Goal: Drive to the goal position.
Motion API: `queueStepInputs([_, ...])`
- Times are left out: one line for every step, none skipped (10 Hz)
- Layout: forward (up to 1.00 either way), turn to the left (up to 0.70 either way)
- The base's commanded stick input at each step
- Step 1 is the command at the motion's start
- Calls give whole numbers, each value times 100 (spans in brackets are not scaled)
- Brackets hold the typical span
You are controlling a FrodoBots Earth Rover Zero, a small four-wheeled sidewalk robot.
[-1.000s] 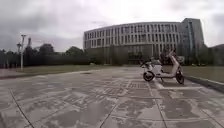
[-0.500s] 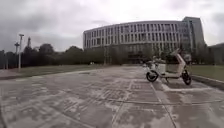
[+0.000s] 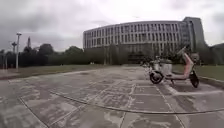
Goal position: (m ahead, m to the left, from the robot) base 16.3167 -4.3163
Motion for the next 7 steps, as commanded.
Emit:
queueStepInputs([70,1])
queueStepInputs([70,1])
queueStepInputs([70,1])
queueStepInputs([70,1])
queueStepInputs([70,1])
queueStepInputs([70,1])
queueStepInputs([70,1])
